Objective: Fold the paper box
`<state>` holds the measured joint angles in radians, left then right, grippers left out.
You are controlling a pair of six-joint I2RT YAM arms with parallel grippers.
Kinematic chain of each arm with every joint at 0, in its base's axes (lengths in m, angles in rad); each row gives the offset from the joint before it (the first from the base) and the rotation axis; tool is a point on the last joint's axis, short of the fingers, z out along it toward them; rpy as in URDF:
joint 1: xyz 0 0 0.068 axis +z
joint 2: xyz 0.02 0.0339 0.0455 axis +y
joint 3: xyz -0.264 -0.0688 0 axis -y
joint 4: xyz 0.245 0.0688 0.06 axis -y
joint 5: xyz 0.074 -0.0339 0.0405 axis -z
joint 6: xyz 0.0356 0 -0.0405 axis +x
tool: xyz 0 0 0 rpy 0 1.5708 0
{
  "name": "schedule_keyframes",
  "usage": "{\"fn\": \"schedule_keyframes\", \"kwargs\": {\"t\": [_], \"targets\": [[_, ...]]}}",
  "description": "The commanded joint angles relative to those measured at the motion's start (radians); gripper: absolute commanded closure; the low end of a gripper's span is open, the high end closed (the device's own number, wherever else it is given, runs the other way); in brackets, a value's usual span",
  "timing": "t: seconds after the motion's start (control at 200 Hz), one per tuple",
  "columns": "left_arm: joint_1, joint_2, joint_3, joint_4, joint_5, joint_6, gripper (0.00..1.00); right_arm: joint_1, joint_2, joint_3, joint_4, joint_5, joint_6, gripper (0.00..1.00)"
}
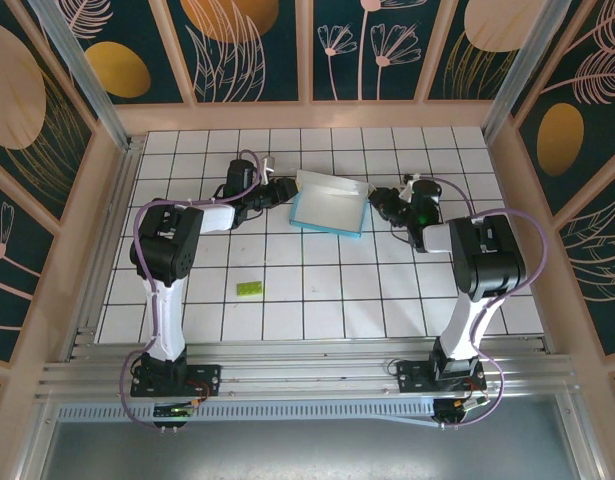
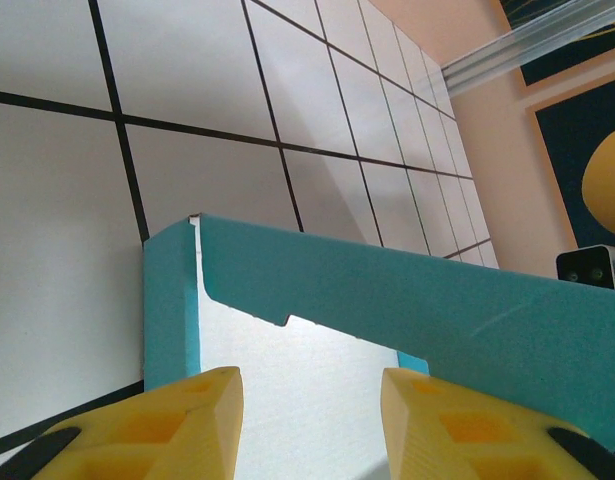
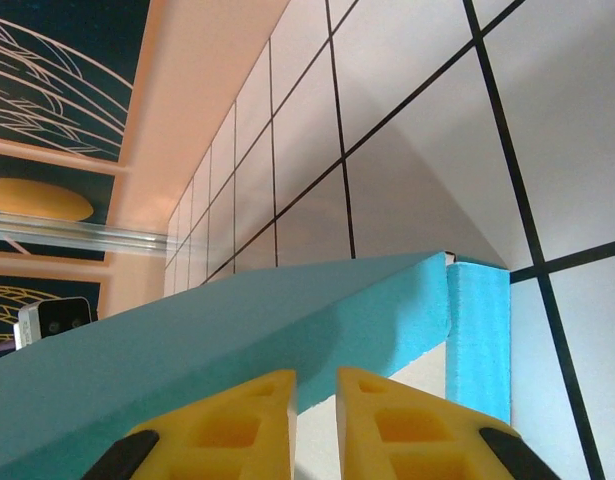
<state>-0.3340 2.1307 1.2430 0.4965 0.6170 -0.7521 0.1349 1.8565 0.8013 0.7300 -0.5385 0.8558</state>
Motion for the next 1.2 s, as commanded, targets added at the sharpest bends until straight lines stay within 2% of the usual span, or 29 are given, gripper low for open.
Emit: {"fn": "schedule_keyframes", "kwargs": {"t": [0.0,0.425,0.796,0.941,1.051,1.196], "targets": [[-0.013,-0.039,-0.013,0.018,0.022,0.031,0.59,0.023,0.028,0.008,-0.014,0.030,0.007,0.81],[-0.013,-0.038,-0.025,0.017,0.015,0.044,0.59,0.036,0.053,0.005,-0.006,0.052,-0.007,0.81],[-0.013,-0.046,-0.040,-0.009,-0.029,0.087,0.59,0.037,0.056,0.025,-0.091,0.129,-0.126,0.81],[-0.013,-0.063,-0.067,-0.007,-0.037,0.109,0.59,0.036,-0.014,-0.017,-0.104,0.179,-0.188,0.81],[-0.013,-0.116,-0.109,0.002,-0.091,0.162,0.58,0.036,-0.101,-0.056,-0.125,0.217,-0.253,0.80],[-0.011,-0.170,-0.100,-0.075,-0.226,0.316,0.56,0.030,-0.156,-0.047,-0.193,0.251,-0.397,0.67]]}}
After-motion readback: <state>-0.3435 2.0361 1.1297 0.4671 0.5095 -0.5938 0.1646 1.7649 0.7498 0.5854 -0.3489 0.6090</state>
